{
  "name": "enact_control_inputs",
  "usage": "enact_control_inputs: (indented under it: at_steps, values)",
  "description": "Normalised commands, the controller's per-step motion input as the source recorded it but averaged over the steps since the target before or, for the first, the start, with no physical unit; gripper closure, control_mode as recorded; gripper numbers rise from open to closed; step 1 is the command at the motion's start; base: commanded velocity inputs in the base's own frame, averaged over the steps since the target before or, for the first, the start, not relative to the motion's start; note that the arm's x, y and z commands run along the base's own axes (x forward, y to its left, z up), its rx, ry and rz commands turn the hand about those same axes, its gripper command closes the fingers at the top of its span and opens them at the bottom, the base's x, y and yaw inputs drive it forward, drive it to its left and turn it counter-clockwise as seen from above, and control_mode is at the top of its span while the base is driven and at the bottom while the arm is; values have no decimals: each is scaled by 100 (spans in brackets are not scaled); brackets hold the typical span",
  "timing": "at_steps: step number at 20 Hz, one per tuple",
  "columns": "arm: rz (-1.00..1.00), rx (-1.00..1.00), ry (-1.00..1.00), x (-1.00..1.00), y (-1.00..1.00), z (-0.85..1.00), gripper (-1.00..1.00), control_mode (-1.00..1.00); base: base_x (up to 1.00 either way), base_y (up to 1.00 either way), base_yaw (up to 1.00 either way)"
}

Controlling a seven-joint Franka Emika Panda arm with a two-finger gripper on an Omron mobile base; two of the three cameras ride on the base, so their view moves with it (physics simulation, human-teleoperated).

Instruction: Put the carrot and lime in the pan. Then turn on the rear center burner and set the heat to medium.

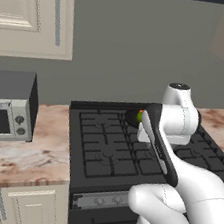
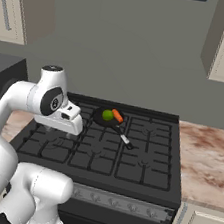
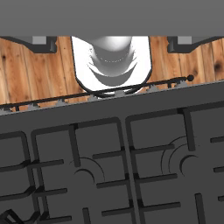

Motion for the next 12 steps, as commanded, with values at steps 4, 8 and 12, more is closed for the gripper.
enact_control_inputs:
  at_steps: [4,8,12]
  values:
    - [0,0,0,0,-6,0,-100,-100,0,0,0]
    - [-1,0,-3,0,-91,-1,-100,-100,0,0,0]
    - [0,2,-9,-13,-95,0,-100,-100,0,0,0]
